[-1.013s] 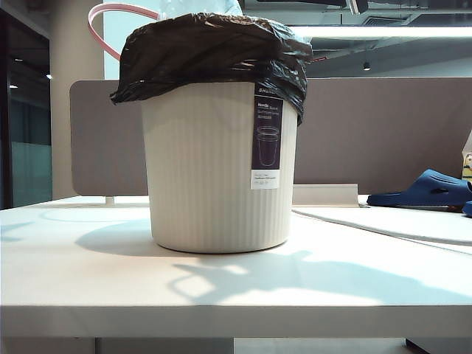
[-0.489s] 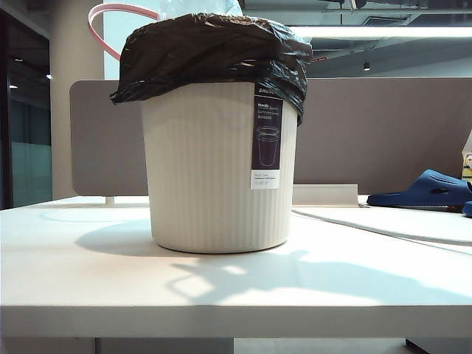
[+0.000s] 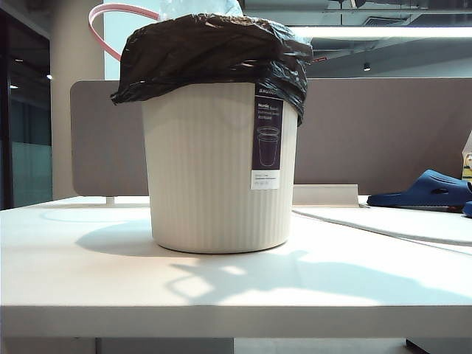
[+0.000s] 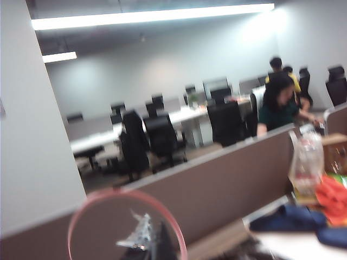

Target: Open the ring lid of the trash can, pull out the black garbage bag inside, and place it on the table.

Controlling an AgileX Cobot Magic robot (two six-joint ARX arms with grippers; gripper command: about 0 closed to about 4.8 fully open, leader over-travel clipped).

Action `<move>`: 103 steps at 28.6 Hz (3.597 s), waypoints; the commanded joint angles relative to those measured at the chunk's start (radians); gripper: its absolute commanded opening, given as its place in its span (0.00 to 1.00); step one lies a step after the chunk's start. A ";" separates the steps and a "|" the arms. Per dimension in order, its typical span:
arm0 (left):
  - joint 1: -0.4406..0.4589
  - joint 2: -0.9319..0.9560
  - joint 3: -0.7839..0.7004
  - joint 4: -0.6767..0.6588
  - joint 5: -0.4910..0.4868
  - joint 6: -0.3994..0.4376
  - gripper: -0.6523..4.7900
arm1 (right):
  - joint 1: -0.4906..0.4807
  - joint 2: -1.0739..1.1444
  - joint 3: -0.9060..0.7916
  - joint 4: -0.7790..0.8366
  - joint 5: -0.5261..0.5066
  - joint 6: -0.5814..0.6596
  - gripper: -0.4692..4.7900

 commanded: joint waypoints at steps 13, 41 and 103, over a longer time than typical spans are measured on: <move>0.000 -0.206 0.000 -0.364 0.001 -0.021 0.11 | 0.002 -0.106 0.006 -0.040 0.005 -0.037 0.36; 0.000 -0.599 -0.453 -0.332 0.018 -0.182 0.11 | 0.001 -0.360 0.006 -0.315 0.159 -0.119 0.36; 0.000 -0.279 -1.352 0.940 0.027 -0.953 0.40 | 0.001 -0.384 0.004 -0.402 0.163 -0.148 0.36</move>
